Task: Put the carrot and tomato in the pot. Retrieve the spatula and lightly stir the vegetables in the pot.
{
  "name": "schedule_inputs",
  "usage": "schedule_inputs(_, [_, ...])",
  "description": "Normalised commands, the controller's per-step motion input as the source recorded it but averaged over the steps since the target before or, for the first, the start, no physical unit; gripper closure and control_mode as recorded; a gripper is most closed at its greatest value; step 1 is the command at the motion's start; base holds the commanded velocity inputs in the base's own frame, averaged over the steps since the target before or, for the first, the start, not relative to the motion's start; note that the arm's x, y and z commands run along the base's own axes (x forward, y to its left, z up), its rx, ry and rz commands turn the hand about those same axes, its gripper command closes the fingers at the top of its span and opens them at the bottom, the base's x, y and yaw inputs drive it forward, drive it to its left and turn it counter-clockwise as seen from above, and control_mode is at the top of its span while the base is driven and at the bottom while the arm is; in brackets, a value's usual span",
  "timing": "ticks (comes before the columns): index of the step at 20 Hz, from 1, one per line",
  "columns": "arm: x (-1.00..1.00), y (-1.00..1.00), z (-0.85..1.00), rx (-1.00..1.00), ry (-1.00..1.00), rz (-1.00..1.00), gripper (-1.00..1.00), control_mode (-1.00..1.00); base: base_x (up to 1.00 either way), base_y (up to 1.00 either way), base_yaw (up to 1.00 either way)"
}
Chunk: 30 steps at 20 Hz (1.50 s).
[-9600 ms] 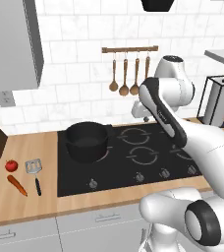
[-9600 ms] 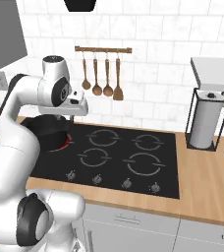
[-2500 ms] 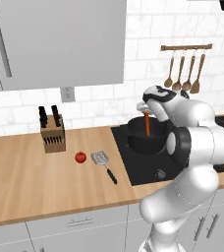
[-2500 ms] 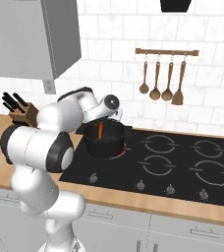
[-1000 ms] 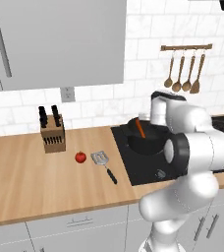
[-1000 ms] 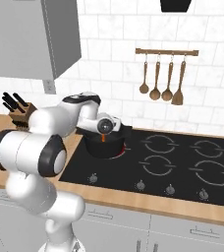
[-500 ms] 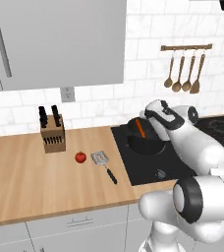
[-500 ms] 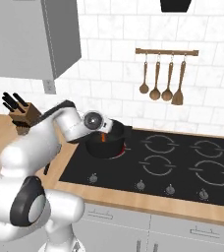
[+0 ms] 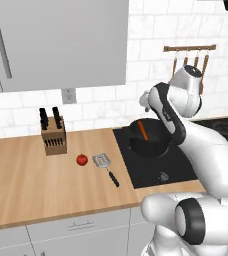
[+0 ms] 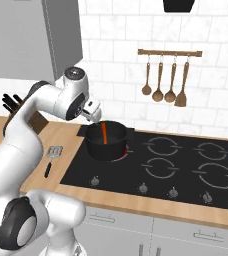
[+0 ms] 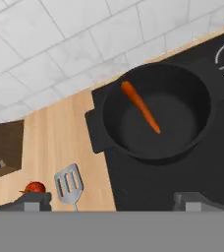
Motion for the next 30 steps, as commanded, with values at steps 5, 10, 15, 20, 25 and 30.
schedule_inputs(5, [-0.92, 0.66, -0.23, -0.02, 0.19, 0.01, -1.00, -1.00, 0.00, 0.00, 0.00])
schedule_inputs(10, [-0.78, 0.95, -0.78, -0.13, -0.08, 0.05, -1.00, -1.00, 0.00, 0.00, 0.00])
schedule_inputs(15, [-0.08, 0.97, -0.61, -0.18, -0.09, 0.04, -1.00, -1.00, 0.00, 0.00, 0.00])
schedule_inputs(20, [0.61, 0.91, -0.15, -0.12, 0.25, 0.01, -1.00, -1.00, 0.00, 0.00, 0.00])
schedule_inputs(25, [0.59, 0.75, -0.25, -0.12, 0.18, 0.04, -1.00, -1.00, 0.00, 0.00, 0.00])
schedule_inputs(30, [0.18, 0.45, -0.48, -0.06, 0.03, 0.06, -1.00, -1.00, 0.00, 0.00, 0.00])
